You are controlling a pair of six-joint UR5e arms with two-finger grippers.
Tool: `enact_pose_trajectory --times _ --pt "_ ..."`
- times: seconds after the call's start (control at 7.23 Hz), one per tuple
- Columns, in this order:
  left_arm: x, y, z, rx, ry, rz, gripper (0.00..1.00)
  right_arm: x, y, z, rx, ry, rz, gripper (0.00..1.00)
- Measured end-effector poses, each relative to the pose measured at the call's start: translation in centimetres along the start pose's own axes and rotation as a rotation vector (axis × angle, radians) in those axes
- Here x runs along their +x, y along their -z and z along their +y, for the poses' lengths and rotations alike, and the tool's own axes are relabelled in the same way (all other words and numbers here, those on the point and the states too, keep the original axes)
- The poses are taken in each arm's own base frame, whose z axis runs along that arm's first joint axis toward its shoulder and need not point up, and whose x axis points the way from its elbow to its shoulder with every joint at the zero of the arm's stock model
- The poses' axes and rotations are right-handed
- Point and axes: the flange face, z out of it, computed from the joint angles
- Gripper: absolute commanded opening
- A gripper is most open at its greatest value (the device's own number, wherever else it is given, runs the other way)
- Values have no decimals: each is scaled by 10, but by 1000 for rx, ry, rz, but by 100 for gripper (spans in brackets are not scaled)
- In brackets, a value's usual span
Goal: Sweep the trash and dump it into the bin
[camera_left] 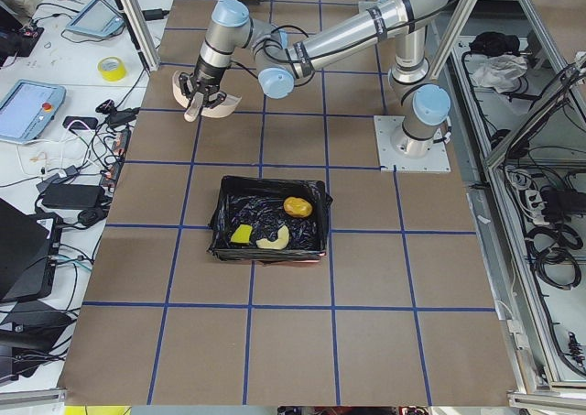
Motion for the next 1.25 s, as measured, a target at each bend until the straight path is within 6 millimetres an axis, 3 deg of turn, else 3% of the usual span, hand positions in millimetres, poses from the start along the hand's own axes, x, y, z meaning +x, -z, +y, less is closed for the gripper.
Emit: enact_pose_trajectory --times 0.28,0.55,0.83,1.25 --pt "3 -54 -39 119 30 121 0 -46 21 23 -17 12 19 99" --pt "16 -97 -52 164 40 238 0 -85 46 49 5 17 62 99" --pt "23 -113 -56 172 78 284 0 -116 66 75 25 39 54 99" --pt "28 -122 -56 165 92 310 0 -126 63 80 17 44 35 99"
